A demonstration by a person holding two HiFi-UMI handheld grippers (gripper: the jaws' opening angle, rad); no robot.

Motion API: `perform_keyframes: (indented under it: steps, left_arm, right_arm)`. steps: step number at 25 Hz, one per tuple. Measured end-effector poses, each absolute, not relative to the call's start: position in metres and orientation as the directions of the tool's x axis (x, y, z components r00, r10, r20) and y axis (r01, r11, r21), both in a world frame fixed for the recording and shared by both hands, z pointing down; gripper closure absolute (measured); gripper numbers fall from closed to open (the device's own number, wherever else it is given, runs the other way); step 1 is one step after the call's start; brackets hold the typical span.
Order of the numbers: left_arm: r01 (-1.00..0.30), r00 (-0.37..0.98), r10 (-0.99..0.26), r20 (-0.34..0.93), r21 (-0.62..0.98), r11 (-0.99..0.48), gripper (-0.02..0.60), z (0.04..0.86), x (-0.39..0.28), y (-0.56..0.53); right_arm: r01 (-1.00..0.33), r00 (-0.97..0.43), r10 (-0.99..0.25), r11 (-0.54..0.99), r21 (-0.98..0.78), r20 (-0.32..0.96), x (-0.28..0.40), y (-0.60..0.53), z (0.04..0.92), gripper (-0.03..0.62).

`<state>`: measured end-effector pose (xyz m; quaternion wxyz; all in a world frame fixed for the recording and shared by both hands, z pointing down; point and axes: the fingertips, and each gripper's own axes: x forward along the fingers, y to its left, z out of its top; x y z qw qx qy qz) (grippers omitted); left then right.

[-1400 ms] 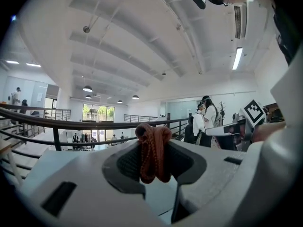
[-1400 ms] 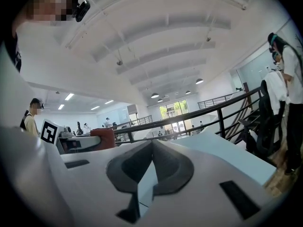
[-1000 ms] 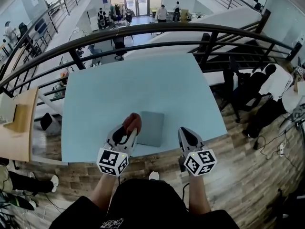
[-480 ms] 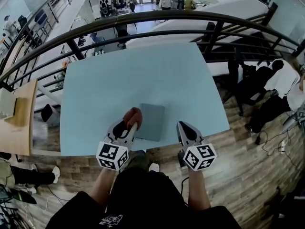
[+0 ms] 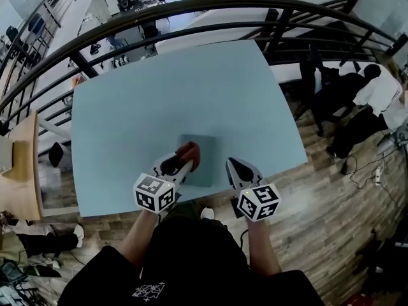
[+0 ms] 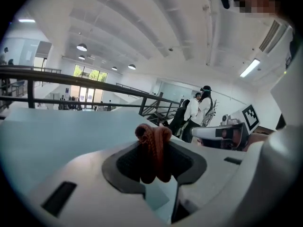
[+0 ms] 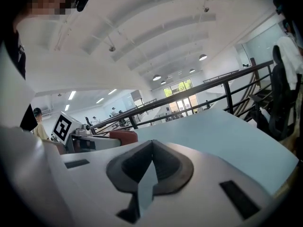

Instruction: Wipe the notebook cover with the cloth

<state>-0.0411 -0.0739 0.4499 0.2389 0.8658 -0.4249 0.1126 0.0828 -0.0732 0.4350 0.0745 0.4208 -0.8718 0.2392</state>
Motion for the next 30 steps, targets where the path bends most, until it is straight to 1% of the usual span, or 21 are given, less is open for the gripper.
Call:
perform_keyframes:
  steps: [6, 12, 23, 30]
  left_arm:
    - [-0.729, 0.684, -0.561, 0.466, 0.417, -0.543, 0.449, 0.498, -0.032, -0.085]
    - [-0.700, 0.714, -0.484, 0.506, 0.496, -0.514, 0.449, 0.544, -0.013, -0.104]
    - [-0.684, 0.730, -0.398, 0.556, 0.580, -0.443, 0.448, 0.590, 0.006, -0.137]
    - [-0.624, 0.778, -0.354, 0.520, 0.706, -0.335, 0.448, 0.617, 0.016, -0.157]
  right_arm:
    - [-0.787, -0.614, -0.674, 0.481, -0.386, 0.410, 0.066, -0.077, 0.482, 0.591]
    - [-0.807, -0.586, -0.673, 0.435, -0.399, 0.451, 0.070, -0.091, 0.522, 0.591]
    - [-0.834, -0.543, -0.666, 0.361, -0.417, 0.511, 0.075, -0.117, 0.564, 0.591]
    - [-0.837, -0.532, -0.661, 0.315, -0.448, 0.529, 0.081, -0.126, 0.593, 0.591]
